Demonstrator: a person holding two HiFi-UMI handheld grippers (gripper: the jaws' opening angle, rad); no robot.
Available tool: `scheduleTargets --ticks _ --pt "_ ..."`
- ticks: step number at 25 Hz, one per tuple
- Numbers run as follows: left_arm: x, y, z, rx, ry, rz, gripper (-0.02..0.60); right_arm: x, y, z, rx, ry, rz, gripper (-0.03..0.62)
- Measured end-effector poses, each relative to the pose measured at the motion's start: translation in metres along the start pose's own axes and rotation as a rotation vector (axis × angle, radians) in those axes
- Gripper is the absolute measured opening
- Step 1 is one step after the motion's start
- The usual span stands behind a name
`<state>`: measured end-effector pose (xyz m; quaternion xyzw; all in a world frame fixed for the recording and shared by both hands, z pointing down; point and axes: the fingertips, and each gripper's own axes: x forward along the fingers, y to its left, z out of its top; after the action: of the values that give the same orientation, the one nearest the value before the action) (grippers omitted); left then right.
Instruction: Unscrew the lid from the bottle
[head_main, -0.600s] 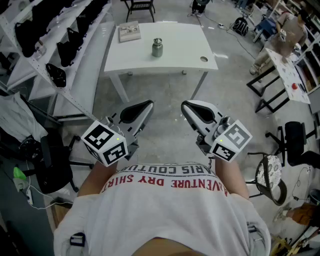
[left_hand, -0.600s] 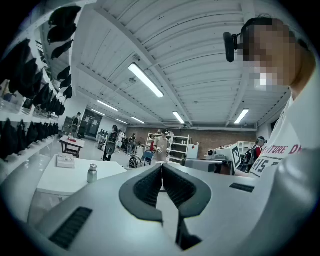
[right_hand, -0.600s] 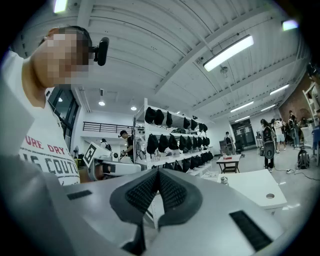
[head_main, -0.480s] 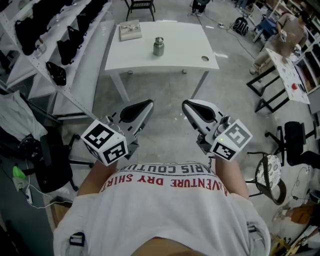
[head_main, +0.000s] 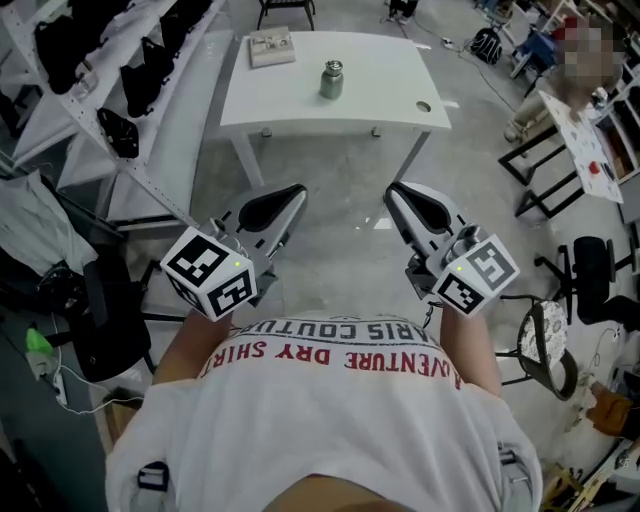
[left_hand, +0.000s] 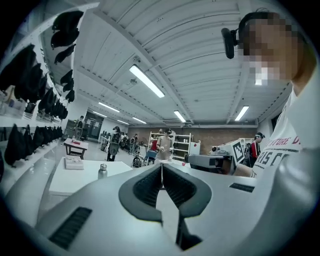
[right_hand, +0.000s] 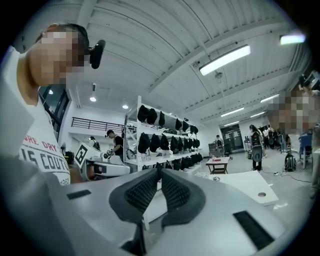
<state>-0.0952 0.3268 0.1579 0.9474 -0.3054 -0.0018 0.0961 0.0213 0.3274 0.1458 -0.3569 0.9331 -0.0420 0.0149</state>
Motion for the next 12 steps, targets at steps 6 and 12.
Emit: scheduleTargets --ticks 6,12 --pt "0.002 0.01 -0.014 -0.019 0.027 -0.019 0.091 -0.005 -0.021 -0.01 0.014 0.013 -0.094 0.168" --pt "0.02 0.031 -0.022 -0.005 0.056 0.014 0.24 -0.002 -0.051 -0.012 -0.021 0.01 -0.145 0.273"
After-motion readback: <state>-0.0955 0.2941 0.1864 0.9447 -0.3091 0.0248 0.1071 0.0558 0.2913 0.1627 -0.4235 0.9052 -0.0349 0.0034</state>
